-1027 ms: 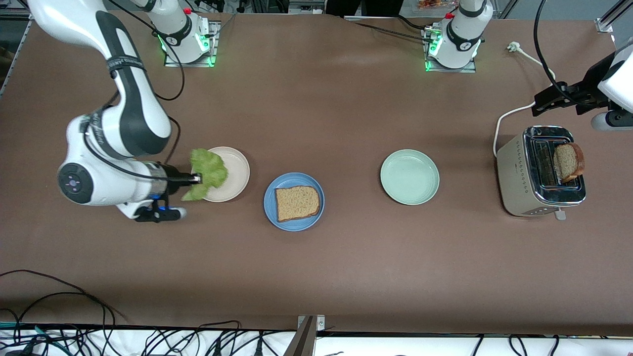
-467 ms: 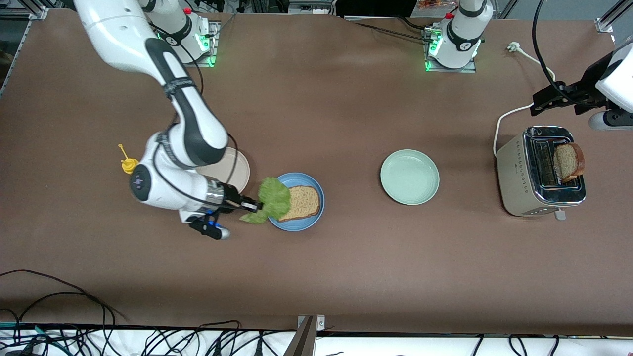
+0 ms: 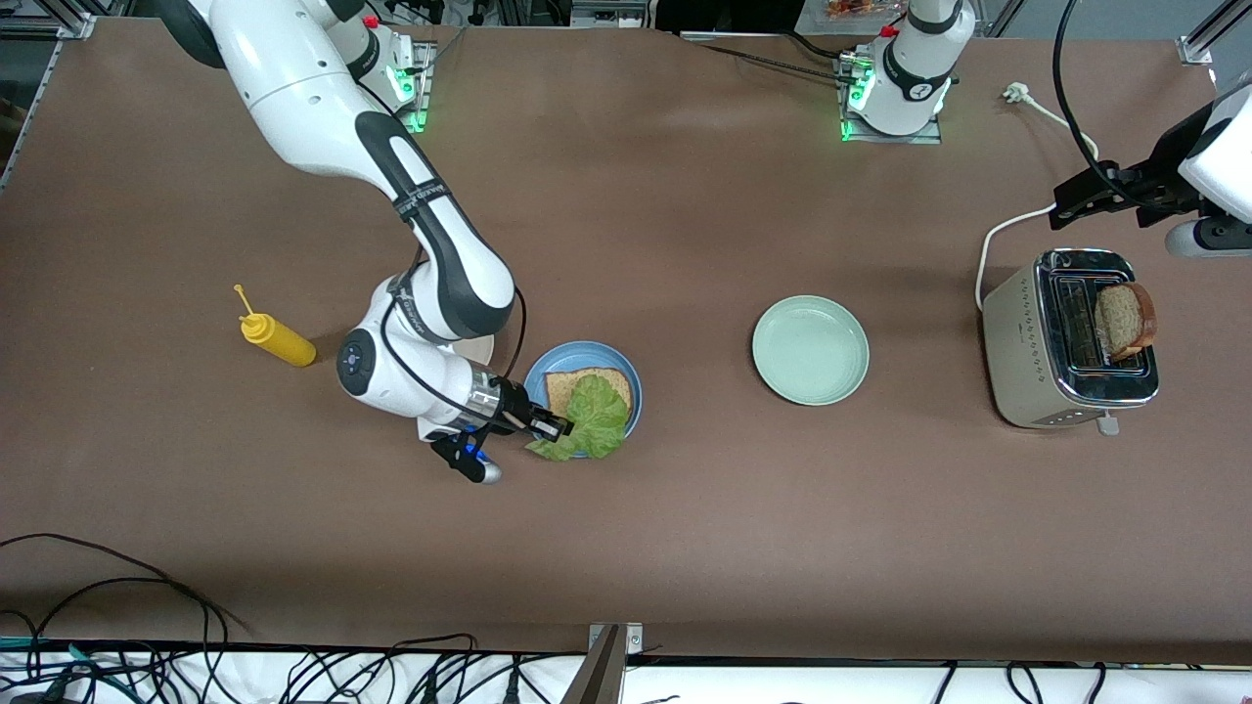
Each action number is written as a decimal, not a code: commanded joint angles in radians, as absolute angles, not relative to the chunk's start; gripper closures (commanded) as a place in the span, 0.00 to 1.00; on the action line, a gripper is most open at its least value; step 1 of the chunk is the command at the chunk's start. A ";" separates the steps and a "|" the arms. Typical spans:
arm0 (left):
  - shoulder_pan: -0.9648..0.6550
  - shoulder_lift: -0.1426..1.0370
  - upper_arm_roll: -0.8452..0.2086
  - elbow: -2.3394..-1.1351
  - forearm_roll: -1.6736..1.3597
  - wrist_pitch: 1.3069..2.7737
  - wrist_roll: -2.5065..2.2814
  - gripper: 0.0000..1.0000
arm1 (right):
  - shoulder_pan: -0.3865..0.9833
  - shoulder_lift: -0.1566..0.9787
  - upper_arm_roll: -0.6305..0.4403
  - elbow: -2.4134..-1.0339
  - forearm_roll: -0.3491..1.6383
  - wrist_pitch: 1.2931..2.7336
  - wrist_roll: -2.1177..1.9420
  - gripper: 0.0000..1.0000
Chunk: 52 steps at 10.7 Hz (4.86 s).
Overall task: Make sandwich in blue plate with both arms
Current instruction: 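Carry the lettuce leaf over the bread on the blue plate, then lower the lettuce onto the bread and open the right gripper, then move the right gripper toward the yellow mustard bottle, then close the right gripper around the yellow mustard bottle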
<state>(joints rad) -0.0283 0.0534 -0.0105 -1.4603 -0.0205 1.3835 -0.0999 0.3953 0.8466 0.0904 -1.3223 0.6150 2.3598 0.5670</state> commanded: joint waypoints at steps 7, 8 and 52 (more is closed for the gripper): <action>-0.018 0.064 -0.011 -1.433 -0.005 1.368 -0.107 0.00 | 0.426 0.807 0.054 -1.408 0.537 2.289 0.574 0.00; -0.020 0.064 -0.012 -1.433 -0.005 1.368 -0.107 0.00 | 0.425 0.775 0.052 -1.408 0.456 2.258 0.575 0.00; -0.034 0.060 -0.072 -1.433 0.005 1.367 -0.196 0.00 | -0.414 0.739 -0.138 -1.815 0.977 1.684 -2.574 0.04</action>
<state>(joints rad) -0.0312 0.0542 -0.0690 -1.4558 -0.0205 1.3835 -0.1883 -0.4059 0.7226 -0.1410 -1.8179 0.9492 1.7311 -2.5549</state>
